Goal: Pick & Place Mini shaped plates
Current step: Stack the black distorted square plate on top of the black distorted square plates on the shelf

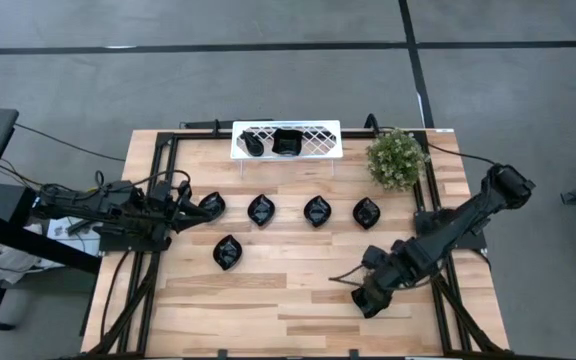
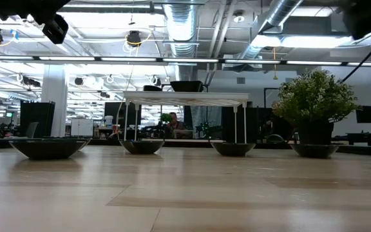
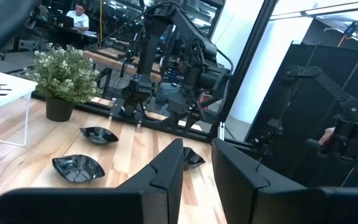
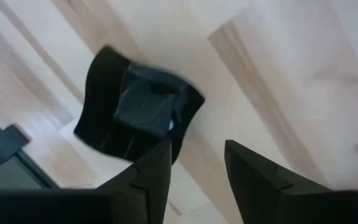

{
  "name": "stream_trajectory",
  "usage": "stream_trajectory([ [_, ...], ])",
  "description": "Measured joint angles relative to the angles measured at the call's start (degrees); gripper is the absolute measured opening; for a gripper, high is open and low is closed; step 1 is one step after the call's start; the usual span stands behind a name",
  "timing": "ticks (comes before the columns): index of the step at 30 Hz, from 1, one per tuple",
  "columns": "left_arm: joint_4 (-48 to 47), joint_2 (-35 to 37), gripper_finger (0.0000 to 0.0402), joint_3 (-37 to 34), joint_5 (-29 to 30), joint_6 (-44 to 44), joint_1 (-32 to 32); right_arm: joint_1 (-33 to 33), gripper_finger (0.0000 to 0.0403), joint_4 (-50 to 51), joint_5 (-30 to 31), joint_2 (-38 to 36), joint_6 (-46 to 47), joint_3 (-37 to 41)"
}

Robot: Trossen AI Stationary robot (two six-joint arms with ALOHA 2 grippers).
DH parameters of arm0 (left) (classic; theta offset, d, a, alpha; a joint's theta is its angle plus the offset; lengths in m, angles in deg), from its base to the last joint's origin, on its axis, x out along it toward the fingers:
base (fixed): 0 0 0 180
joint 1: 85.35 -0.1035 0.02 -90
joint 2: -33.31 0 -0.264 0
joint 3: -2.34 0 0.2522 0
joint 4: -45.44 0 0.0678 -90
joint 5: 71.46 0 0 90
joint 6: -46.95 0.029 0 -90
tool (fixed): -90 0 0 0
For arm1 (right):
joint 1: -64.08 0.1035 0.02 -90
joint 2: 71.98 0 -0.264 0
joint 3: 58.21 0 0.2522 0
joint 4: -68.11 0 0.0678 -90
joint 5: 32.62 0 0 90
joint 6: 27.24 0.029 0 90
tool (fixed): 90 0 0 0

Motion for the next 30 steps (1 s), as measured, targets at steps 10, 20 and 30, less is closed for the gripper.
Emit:
stream_trajectory([
  [10, -0.01, 0.0, 0.0086, 0.0, 0.0, 0.48, 0.02, 6.01, 0.0131, -0.18, 5.08, 0.02, 11.08, 0.0],
  [20, -0.02, -0.02, 0.0086, 0.0, 0.0, 0.53, 0.0, 6.82, 0.0157, -10.1, 2.52, 0.07, 15.03, 9.05],
  [30, -0.02, -0.02, 0.0086, 0.0, 0.0, 0.05, 0.01, 6.69, 0.0164, -20.6, 4.54, 0.04, 13.77, 14.75],
])
